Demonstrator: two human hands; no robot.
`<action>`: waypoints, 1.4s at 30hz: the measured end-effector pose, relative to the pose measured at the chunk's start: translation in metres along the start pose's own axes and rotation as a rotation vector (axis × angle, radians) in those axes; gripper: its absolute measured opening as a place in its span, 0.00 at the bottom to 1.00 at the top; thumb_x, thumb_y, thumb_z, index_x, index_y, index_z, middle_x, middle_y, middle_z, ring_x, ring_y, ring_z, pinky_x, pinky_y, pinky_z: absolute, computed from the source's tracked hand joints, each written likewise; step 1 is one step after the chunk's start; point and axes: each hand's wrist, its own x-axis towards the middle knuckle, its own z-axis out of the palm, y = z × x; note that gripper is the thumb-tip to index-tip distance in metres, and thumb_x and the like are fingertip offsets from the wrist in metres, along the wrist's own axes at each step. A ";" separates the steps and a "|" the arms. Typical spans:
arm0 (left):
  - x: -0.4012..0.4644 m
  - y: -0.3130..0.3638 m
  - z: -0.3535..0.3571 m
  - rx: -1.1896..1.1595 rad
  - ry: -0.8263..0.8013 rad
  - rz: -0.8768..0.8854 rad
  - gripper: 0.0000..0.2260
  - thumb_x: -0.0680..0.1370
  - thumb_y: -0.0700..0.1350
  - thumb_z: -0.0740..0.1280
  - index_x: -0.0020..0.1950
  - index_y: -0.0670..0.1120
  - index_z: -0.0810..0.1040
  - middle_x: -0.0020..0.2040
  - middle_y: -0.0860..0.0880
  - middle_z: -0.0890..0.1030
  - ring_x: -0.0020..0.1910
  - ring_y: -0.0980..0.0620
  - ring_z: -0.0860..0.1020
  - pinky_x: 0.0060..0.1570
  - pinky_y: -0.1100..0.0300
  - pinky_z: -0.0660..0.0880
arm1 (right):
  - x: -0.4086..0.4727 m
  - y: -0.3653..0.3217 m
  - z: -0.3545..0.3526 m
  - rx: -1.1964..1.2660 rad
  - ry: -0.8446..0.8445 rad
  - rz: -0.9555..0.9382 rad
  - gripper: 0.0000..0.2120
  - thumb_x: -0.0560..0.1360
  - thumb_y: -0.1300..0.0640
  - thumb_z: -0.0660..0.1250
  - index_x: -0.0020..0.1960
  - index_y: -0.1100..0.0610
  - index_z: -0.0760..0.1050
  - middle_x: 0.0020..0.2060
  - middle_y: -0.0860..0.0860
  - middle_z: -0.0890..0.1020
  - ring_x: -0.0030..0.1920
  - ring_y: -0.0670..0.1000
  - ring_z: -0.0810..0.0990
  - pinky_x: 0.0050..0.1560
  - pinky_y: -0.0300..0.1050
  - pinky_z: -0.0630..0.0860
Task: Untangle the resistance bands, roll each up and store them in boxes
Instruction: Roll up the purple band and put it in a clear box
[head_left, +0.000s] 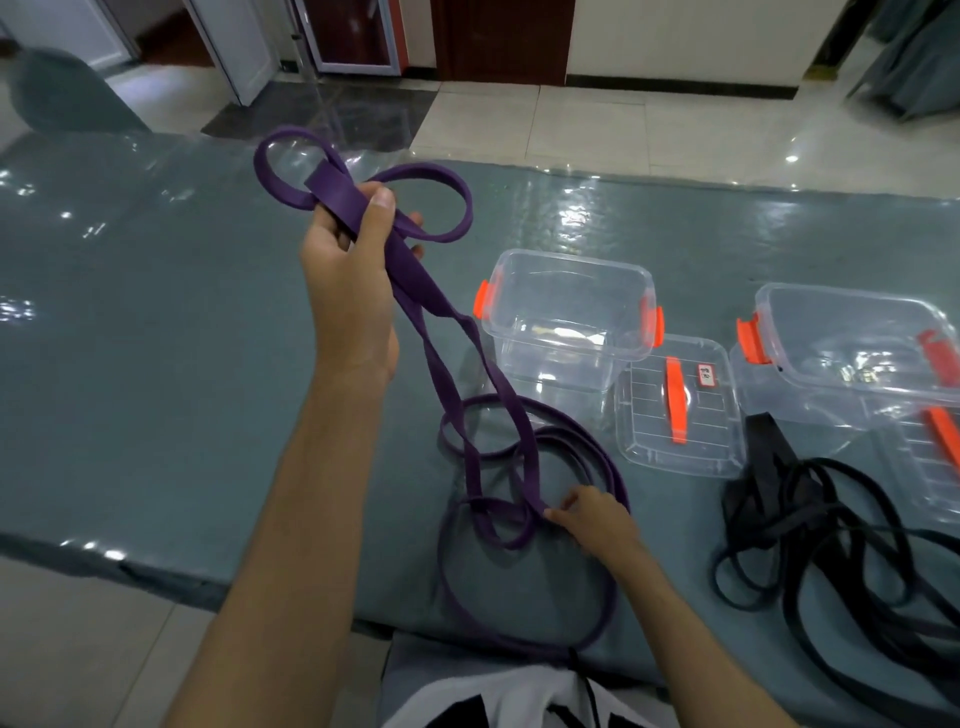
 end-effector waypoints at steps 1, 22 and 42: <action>0.001 -0.001 -0.001 0.004 0.003 -0.004 0.04 0.84 0.41 0.67 0.58 0.42 0.78 0.45 0.48 0.84 0.44 0.53 0.84 0.59 0.42 0.83 | 0.001 -0.001 0.001 0.078 -0.013 -0.015 0.10 0.78 0.42 0.73 0.47 0.49 0.82 0.36 0.47 0.86 0.38 0.49 0.85 0.44 0.45 0.81; 0.019 -0.028 -0.026 0.042 -0.186 -0.065 0.05 0.83 0.43 0.69 0.58 0.44 0.81 0.49 0.46 0.87 0.54 0.45 0.86 0.59 0.47 0.83 | 0.012 -0.075 0.054 -0.324 0.188 -0.036 0.26 0.75 0.41 0.75 0.65 0.57 0.79 0.65 0.55 0.77 0.66 0.58 0.73 0.69 0.54 0.74; 0.064 -0.029 -0.050 -0.093 -0.350 -0.151 0.02 0.83 0.43 0.69 0.51 0.50 0.81 0.44 0.51 0.85 0.49 0.48 0.85 0.55 0.48 0.83 | -0.063 -0.107 -0.017 0.421 0.254 -0.422 0.17 0.71 0.79 0.68 0.47 0.58 0.85 0.48 0.52 0.89 0.54 0.54 0.88 0.60 0.50 0.83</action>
